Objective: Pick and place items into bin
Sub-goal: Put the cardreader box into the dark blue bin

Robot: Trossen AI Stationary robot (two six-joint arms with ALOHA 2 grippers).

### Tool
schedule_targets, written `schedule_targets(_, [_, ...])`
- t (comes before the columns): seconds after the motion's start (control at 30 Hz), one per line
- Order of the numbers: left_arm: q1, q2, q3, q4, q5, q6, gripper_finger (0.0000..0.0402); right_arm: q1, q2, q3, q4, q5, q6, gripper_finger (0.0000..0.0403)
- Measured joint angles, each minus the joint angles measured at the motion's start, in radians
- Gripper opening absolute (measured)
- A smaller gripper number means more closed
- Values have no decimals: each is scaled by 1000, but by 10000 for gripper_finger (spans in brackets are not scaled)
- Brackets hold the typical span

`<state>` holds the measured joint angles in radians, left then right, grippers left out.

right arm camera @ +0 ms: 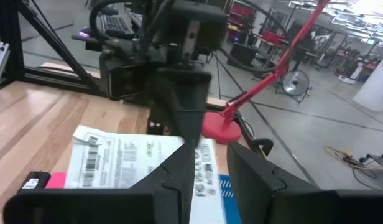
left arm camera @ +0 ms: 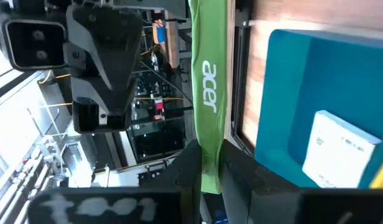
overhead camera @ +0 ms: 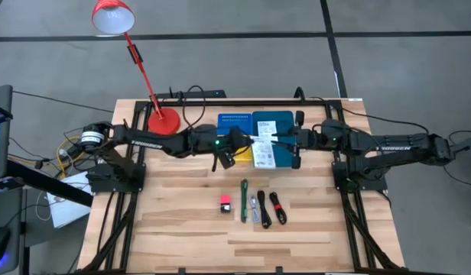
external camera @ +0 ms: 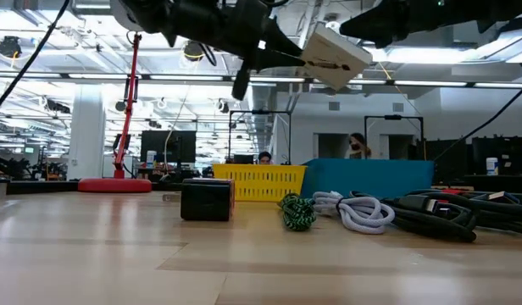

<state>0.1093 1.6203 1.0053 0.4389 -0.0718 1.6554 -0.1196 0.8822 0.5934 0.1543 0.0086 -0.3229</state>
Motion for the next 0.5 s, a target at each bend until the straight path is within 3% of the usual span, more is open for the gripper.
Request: schedule_targets(0.5, [52, 216, 157, -10, 11, 52, 26, -1, -24, 0, 37, 14, -28, 87])
